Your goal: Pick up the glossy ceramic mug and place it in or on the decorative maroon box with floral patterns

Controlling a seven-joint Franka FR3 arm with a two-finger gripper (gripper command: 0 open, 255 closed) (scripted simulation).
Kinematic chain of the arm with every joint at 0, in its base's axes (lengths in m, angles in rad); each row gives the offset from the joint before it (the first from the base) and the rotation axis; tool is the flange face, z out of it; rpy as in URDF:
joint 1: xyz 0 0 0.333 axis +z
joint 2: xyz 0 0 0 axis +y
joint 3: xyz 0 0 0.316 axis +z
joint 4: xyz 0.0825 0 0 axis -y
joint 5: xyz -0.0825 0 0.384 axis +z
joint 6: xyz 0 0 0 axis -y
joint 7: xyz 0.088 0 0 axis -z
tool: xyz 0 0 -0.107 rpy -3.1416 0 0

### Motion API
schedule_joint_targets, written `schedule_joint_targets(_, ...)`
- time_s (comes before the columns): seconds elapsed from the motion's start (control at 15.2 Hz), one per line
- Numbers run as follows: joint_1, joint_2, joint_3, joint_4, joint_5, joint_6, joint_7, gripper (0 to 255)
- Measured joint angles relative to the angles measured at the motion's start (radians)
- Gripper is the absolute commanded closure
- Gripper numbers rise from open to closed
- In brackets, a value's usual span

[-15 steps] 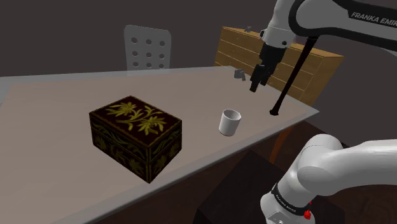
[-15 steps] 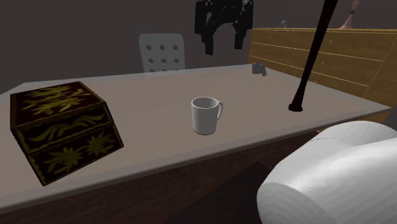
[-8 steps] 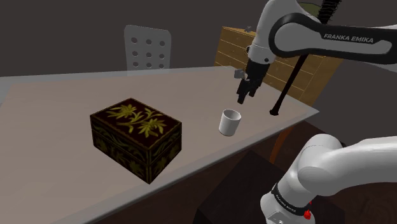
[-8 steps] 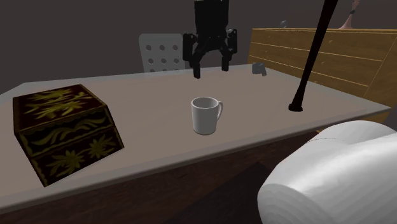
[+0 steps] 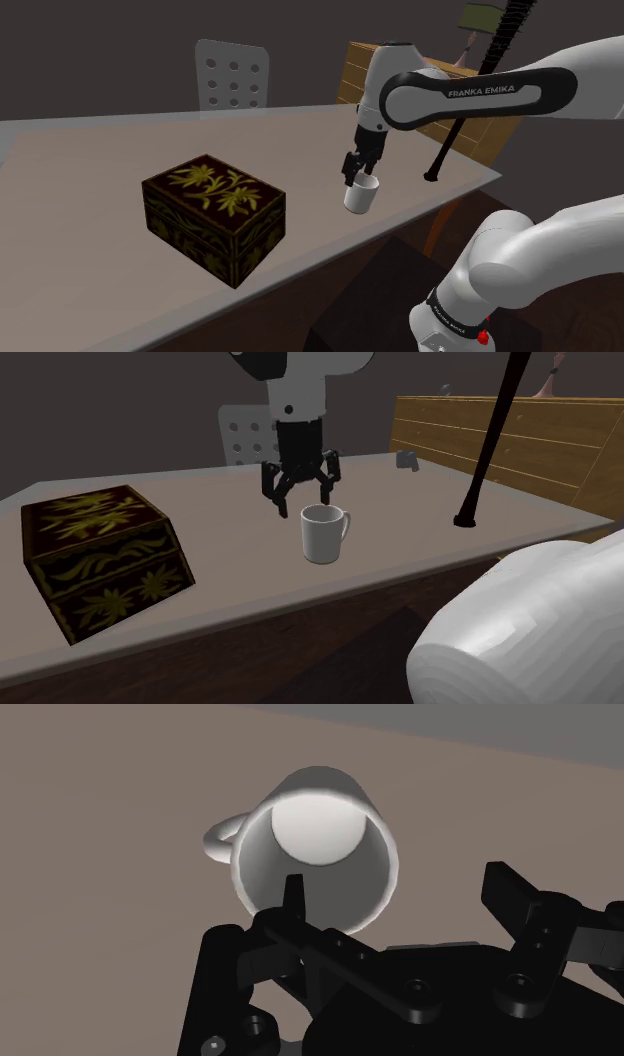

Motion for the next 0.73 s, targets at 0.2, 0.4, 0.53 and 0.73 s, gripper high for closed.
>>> schedule_joint_targets(0.2,-0.001,0.016,0.0,-0.037,0.0,0.052,0.003,0)
schedule_joint_targets(0.4,-0.001,0.028,-0.001,-0.067,-0.002,0.094,0.004,0)
schedule_joint_targets(0.53,-0.002,0.04,-0.002,-0.087,-0.003,0.126,0.005,0)
schedule_joint_targets(0.73,-0.002,0.039,-0.001,-0.095,-0.003,0.134,0.006,0)
